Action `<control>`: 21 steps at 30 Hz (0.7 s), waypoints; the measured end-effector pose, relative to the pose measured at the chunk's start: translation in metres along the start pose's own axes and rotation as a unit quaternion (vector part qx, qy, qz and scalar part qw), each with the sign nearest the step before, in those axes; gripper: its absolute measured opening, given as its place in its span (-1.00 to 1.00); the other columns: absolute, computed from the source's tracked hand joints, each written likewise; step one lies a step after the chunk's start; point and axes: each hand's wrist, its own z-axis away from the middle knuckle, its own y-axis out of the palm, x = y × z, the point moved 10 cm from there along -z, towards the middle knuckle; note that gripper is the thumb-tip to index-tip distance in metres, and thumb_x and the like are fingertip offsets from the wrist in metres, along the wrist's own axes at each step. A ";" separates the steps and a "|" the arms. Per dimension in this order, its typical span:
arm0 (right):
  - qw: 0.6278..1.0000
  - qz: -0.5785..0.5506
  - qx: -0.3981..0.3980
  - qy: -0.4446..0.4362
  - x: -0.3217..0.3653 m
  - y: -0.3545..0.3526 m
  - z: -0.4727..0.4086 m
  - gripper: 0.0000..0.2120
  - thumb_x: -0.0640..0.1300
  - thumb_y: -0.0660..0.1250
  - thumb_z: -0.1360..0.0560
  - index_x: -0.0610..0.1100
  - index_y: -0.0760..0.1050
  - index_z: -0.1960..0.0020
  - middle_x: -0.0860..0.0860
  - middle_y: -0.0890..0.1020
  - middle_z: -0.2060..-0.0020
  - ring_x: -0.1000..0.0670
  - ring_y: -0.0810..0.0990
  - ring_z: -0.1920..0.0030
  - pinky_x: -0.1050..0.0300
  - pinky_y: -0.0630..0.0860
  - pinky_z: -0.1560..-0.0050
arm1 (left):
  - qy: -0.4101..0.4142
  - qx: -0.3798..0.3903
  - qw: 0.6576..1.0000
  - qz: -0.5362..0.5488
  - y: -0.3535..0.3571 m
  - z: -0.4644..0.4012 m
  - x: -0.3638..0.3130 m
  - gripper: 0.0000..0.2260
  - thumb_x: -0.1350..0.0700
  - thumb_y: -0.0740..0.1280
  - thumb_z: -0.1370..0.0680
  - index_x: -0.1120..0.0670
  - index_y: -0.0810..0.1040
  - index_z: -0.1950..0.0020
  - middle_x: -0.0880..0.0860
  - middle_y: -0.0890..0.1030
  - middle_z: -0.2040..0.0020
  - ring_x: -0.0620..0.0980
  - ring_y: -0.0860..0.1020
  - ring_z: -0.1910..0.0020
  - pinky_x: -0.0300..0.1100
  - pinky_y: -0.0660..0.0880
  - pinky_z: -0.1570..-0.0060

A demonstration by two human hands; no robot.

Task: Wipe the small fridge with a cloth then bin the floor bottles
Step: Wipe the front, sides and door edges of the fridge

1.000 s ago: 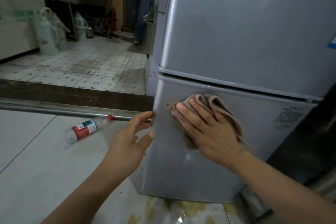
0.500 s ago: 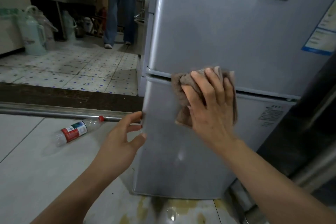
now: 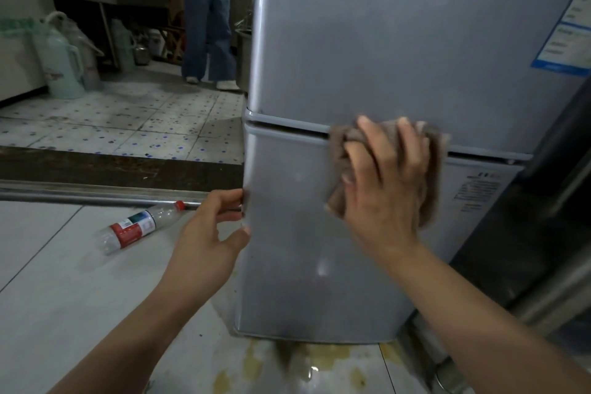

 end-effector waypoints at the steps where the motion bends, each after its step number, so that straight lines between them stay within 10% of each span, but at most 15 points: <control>1: 1.000 0.001 0.008 -0.008 0.011 0.005 -0.002 -0.63 -0.13 0.29 -0.49 -0.11 0.31 -0.26 -0.02 0.25 -0.38 -0.25 0.18 -0.39 -0.25 0.02 -0.45 | -0.003 -0.001 1.000 0.010 0.001 0.000 0.000 -0.63 0.24 0.34 -0.50 -0.13 0.42 -0.19 -0.23 0.53 -0.08 -0.34 0.47 -0.09 -0.23 0.39 -0.08; 7: 0.984 0.026 0.108 -0.142 0.053 0.033 0.006 -0.29 0.04 0.25 -0.45 -0.23 0.08 -0.48 -0.11 0.10 -0.47 -0.21 0.04 -0.48 -0.16 -0.15 -0.47 | -0.012 -0.018 0.998 0.064 0.000 0.002 0.002 -0.61 0.32 0.32 -0.49 -0.11 0.45 -0.17 -0.21 0.55 -0.07 -0.31 0.48 -0.08 -0.22 0.40 -0.06; 14: 0.902 0.065 0.200 -0.376 0.067 0.040 0.062 -0.18 -0.31 0.39 -0.35 -0.26 0.04 -0.50 -0.04 0.09 -0.49 -0.11 0.06 -0.50 -0.06 -0.01 -0.49 | -0.006 0.015 0.998 0.055 -0.003 0.006 0.007 -0.62 0.27 0.30 -0.51 -0.15 0.47 -0.20 -0.22 0.54 -0.09 -0.31 0.48 -0.10 -0.42 0.38 0.09; 21: 0.983 -0.005 0.026 -0.180 0.087 0.031 -0.022 -0.56 -0.21 0.20 -0.58 -0.12 0.29 -0.45 -0.04 0.33 -0.44 -0.19 0.17 -0.46 -0.18 -0.05 -0.46 | -0.034 0.011 0.999 0.009 -0.015 0.007 0.039 -0.60 0.25 0.30 -0.53 -0.14 0.41 -0.27 -0.18 0.47 -0.22 -0.22 0.50 -0.12 -0.42 0.39 0.08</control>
